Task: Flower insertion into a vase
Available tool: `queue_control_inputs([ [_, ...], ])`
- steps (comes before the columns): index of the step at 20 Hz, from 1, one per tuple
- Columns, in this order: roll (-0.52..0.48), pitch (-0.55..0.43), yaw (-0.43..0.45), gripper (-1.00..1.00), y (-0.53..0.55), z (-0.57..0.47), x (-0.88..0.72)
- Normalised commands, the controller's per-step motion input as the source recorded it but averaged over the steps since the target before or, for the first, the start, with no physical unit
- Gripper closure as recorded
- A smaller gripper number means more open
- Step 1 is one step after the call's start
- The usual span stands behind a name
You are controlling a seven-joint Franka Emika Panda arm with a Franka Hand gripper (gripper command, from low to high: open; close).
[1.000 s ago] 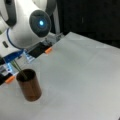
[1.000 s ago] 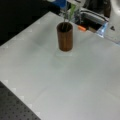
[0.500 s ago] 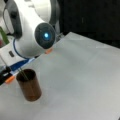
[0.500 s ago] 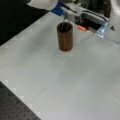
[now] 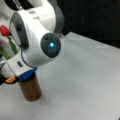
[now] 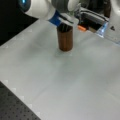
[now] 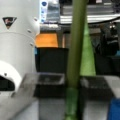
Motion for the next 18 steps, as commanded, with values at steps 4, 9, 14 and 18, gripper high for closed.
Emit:
queue_control_inputs([
  [4,0.101,-0.171,-0.155,-1.0,-0.01,-0.2,0.22],
  [9,0.085,-0.117,-0.148,-1.0,-0.01,-0.14,0.19],
  [14,0.043,-0.023,-0.087,-1.0,0.04,0.03,0.16],
  [18,0.018,-0.026,-0.064,-1.0,0.11,0.15,0.19],
])
